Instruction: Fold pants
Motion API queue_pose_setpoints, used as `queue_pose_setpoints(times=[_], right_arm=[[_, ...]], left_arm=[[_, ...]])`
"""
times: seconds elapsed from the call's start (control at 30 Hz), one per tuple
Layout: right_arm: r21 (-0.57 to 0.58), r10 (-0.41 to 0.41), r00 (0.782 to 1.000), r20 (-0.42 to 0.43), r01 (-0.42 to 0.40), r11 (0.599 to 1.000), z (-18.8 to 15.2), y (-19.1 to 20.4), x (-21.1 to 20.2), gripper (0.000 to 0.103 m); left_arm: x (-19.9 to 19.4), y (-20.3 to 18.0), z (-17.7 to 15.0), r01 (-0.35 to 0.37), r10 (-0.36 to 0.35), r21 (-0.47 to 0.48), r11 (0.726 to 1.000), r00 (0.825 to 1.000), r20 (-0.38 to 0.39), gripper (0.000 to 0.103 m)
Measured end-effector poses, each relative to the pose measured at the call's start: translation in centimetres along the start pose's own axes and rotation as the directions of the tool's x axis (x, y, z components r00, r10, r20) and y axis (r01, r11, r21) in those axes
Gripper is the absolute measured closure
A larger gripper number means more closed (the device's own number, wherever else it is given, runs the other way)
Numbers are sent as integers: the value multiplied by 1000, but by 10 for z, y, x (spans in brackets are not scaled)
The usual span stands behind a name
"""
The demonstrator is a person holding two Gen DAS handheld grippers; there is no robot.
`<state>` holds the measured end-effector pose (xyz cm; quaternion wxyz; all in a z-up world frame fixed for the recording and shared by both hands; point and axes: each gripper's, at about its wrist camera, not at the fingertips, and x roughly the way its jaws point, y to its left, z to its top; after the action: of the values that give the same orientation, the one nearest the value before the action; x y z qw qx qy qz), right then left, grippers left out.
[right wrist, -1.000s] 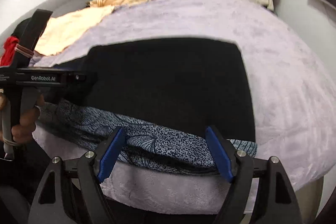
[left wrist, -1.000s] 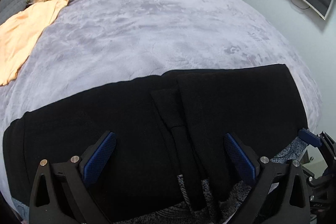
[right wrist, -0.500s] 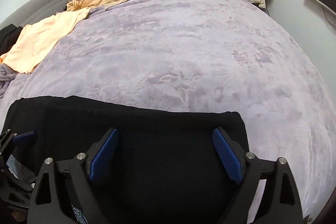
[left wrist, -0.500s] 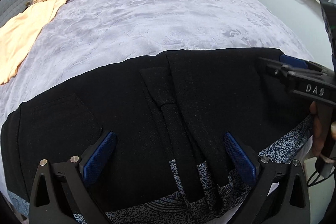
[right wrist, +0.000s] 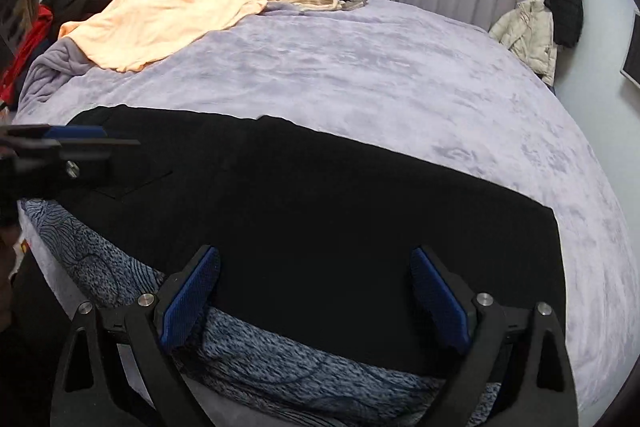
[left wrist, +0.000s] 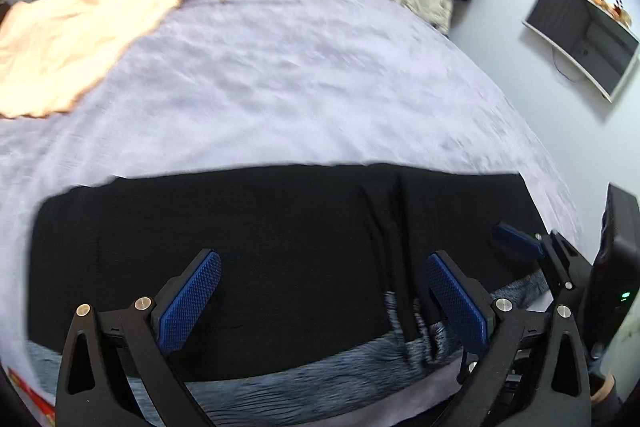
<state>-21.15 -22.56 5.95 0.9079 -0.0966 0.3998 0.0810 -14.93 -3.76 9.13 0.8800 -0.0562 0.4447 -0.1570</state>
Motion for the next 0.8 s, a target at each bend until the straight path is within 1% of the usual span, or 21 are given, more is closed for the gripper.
queue_pose_setpoints(times=[0.03, 0.07, 0.1, 0.13, 0.2, 0.27, 0.3, 0.33, 0.37, 0.4, 0.43, 0.47, 0.5, 0.53, 0.57, 0.6, 0.63, 0.7, 0.73, 0.77, 0.8], right_arm=[[-12, -17, 1000, -6, 17, 1000, 1, 4, 6, 6], [-11, -22, 999, -29, 22, 1000, 3, 5, 11, 6], [7, -17, 999, -40, 17, 1000, 5, 4, 12, 6], [34, -7, 999, -31, 9, 999, 9, 3, 9, 6], [39, 33, 999, 27, -34, 999, 19, 9, -4, 6], [-15, 64, 995, 74, -63, 998, 27, 27, -13, 6], [-50, 85, 993, 84, -81, 995, 30, 38, -14, 6], [-89, 107, 991, 81, -100, 991, 32, 51, -12, 6], [-130, 115, 991, 66, -106, 986, 34, 65, -6, 6], [-169, 108, 993, 53, -97, 981, 35, 76, 1, 6], [-206, 61, 997, 36, -53, 977, 33, 86, 11, 6], [-229, -22, 1000, 18, 26, 973, 31, 89, 23, 6], [-240, -117, 993, 3, 114, 964, 28, 86, 35, 6], [-199, -148, 989, -11, 143, 970, 26, 73, 43, 4], [-119, -122, 992, -30, 117, 986, 25, 57, 47, 1], [-40, -110, 993, -53, 108, 993, 25, 40, 48, 1], [-9, -94, 993, -65, 94, 996, 27, 33, 48, 1], [-20, -87, 994, -71, 86, 996, 33, 34, 42, 1], [-26, -75, 996, -55, 74, 997, 37, 38, 36, 1], [-27, -35, 999, -29, 34, 999, 41, 42, 28, 1], [-30, 14, 1000, -4, -14, 999, 43, 47, 21, 1]], left_arm=[[-3, 10, 1, -55, 55, -5, 998, 998, 1, 0], [-7, 28, 0, -115, 115, -26, 993, 993, 5, 0], [-10, 46, -3, -136, 136, -55, 989, 991, 3, 0], [-11, 65, -5, -153, 153, -96, 984, 988, -14, 0], [-15, 103, -13, -180, 174, -188, 966, 984, -50, 0], [-20, 133, -22, -171, 160, -267, 948, 985, -62, 0], [-25, 140, -36, -161, 150, -294, 942, 987, -58, 0], [-31, 153, -40, -153, 145, -327, 932, 988, -50, 0], [-34, 159, -43, -158, 152, -345, 925, 987, -46, 0], [-39, 165, -48, -165, 161, -356, 920, 986, -41, 0], [-41, 172, -53, -169, 167, -359, 918, 985, -37, 0], [-45, 177, -55, -168, 167, -359, 918, 985, -35, 0], [-48, 183, -57, -154, 153, -358, 921, 988, -33, 0], [-44, 186, -56, -135, 131, -358, 924, 991, -36, 0], [-42, 189, -60, -99, 90, -357, 929, 995, -43, 0], [-38, 189, -60, -70, 56, -349, 935, 997, -52, 0], [-33, 191, -60, -54, 35, -339, 939, 997, -62, 0], [-17, 191, -63, -47, 15, -313, 949, 995, -103, 0], [-7, 192, -63, -47, 7, -311, 949, 992, -127, 0], [-1, 194, -65, -45, -1, -312, 949, 989, -146, 0], [2, 195, -67, -34, -12, -313, 949, 990, -144, 0]])
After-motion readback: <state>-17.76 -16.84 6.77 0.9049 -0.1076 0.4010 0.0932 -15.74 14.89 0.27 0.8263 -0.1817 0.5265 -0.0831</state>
